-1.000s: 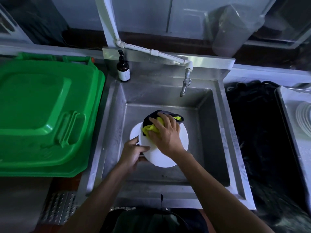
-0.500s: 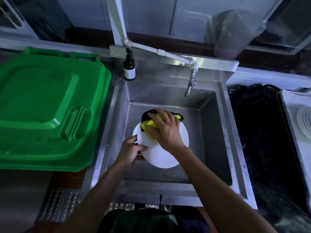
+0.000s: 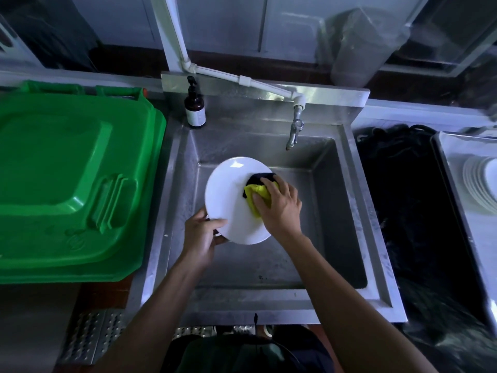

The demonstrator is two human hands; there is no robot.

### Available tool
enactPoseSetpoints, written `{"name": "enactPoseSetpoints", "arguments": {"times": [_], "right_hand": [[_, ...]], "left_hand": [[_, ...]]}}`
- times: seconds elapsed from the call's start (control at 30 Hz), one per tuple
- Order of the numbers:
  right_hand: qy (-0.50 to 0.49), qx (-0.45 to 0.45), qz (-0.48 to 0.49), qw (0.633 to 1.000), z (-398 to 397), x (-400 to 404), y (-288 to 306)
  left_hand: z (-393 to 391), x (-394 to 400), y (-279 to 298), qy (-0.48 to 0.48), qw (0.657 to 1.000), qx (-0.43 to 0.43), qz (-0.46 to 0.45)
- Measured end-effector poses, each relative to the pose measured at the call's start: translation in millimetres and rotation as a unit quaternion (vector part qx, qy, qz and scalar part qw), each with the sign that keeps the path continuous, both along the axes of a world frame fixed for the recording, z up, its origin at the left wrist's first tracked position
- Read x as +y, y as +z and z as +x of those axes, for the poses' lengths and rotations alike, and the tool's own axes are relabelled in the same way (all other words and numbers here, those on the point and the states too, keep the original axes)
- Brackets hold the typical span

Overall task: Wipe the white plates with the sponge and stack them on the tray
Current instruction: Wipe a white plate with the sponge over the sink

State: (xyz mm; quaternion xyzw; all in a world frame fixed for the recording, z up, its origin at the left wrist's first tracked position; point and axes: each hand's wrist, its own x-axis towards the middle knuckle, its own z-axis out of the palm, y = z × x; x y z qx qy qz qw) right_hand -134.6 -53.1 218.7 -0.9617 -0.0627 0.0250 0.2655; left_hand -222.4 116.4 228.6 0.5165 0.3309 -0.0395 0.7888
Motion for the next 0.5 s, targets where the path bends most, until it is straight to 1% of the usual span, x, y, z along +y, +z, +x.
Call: {"name": "enactPoseSetpoints", "arguments": {"times": [0.23, 0.4, 0.5], "right_hand": [[-0.079, 0.050, 0.037, 0.995, -24.3, 11.7, -9.7], [-0.070, 0.055, 0.033, 0.996, -42.7, 23.7, -15.3], [-0.079, 0.055, 0.053, 0.994, -46.4, 23.5, -16.7]], "left_hand": [[21.0, -19.0, -6.6, 0.063, 0.998, 0.001, -0.032], [30.4, -24.4, -10.9, 0.090, 0.995, 0.014, -0.034], [32.0, -24.2, -13.1, 0.096, 0.994, 0.015, -0.040]]}}
